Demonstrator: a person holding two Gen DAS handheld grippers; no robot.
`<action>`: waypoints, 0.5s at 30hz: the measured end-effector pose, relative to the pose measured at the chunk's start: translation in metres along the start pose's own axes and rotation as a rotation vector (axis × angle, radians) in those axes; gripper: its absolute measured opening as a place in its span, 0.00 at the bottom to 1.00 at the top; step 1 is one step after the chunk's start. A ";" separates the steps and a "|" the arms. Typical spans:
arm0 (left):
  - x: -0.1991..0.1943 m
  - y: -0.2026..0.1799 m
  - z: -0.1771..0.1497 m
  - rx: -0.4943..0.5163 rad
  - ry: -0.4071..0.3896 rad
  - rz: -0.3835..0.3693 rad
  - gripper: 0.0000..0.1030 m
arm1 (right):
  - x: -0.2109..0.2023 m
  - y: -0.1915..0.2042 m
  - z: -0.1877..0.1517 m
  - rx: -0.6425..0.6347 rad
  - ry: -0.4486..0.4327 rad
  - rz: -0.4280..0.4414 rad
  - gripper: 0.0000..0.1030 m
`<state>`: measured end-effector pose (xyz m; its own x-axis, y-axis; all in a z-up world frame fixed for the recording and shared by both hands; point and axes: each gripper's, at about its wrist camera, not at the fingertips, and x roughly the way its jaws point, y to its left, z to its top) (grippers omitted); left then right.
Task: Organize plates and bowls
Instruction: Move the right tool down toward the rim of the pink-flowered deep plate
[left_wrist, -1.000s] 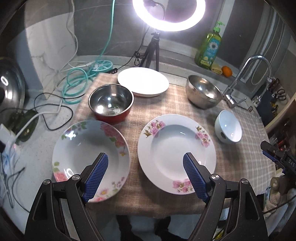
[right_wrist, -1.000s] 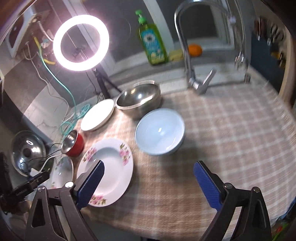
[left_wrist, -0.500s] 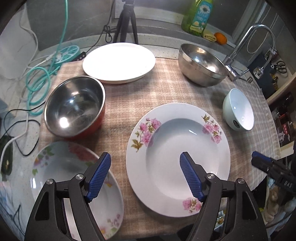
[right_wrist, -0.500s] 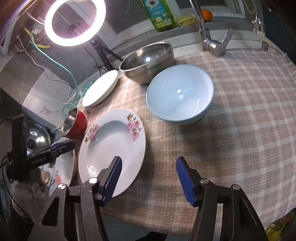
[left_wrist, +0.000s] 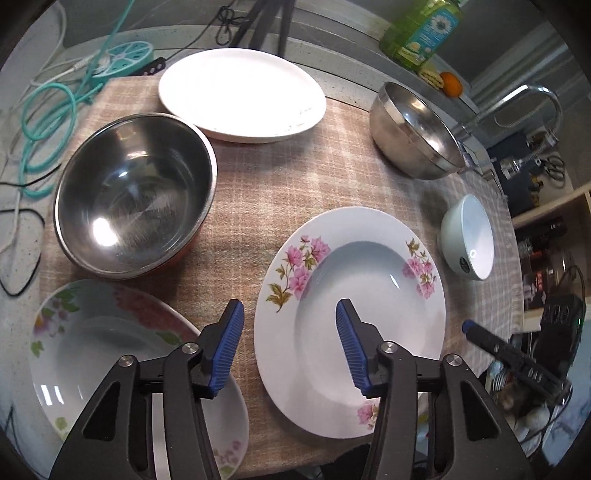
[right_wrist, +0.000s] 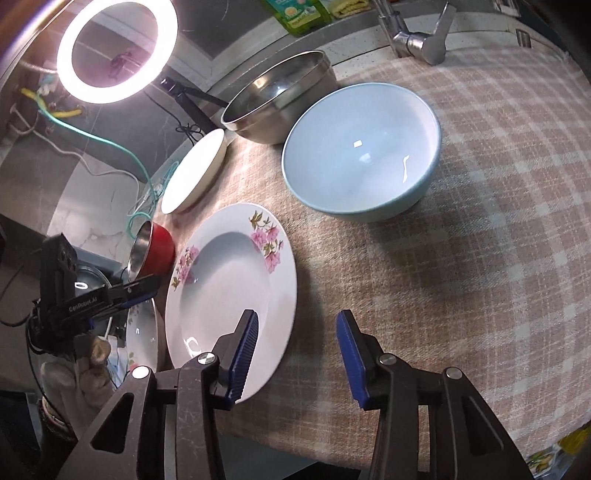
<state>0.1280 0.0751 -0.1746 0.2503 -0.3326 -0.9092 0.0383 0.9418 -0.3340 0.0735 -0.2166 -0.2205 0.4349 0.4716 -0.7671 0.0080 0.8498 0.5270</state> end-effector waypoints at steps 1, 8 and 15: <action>0.000 0.000 0.000 0.013 0.003 0.009 0.47 | 0.001 -0.001 0.001 0.006 0.002 0.003 0.38; 0.011 0.002 0.002 0.052 0.042 0.016 0.43 | 0.011 -0.007 0.001 0.041 0.025 0.019 0.32; 0.017 -0.002 0.003 0.104 0.057 0.025 0.42 | 0.020 -0.006 -0.002 0.062 0.043 0.034 0.27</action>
<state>0.1350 0.0675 -0.1886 0.1970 -0.3085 -0.9306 0.1337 0.9488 -0.2863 0.0801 -0.2120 -0.2399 0.3970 0.5104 -0.7628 0.0502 0.8178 0.5733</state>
